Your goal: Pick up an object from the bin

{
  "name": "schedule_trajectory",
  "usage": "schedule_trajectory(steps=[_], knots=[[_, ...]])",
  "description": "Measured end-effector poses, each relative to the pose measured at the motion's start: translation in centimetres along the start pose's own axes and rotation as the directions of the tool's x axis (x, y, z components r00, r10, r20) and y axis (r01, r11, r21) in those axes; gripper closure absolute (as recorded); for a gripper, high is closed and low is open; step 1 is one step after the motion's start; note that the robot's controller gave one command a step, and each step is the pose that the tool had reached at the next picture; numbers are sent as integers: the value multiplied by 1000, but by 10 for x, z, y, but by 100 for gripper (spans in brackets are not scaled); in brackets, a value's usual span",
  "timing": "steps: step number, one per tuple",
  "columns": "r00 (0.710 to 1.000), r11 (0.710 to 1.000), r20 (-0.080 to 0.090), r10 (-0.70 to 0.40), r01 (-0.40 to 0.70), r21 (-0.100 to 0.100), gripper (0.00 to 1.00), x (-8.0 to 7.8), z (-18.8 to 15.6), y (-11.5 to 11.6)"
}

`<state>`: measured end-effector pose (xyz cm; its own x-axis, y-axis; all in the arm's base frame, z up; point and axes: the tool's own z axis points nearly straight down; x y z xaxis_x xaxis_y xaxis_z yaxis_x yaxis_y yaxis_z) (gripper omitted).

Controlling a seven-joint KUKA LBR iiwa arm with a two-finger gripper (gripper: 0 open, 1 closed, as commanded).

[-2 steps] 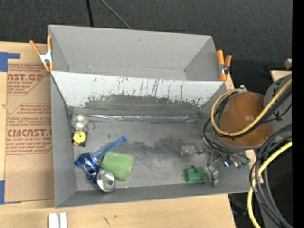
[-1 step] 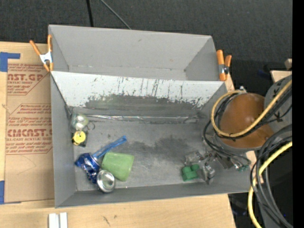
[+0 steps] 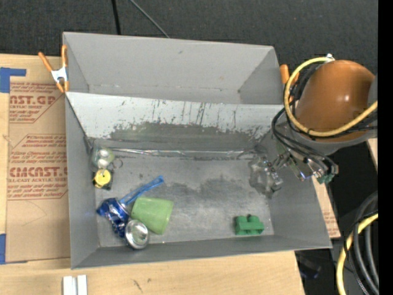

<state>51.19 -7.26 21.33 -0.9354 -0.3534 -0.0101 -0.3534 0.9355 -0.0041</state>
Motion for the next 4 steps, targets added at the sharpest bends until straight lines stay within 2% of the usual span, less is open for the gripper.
schedule_trajectory(steps=[1,2,3,4], knots=[[1000,1000,-8,0,0,-4,0,2,5,0],[987,988,-14,-157,157,-11,0,18,112,3],[979,979,0,-206,206,-2,0,31,142,-4],[979,979,-5,-205,205,-4,100,32,141,-4]])
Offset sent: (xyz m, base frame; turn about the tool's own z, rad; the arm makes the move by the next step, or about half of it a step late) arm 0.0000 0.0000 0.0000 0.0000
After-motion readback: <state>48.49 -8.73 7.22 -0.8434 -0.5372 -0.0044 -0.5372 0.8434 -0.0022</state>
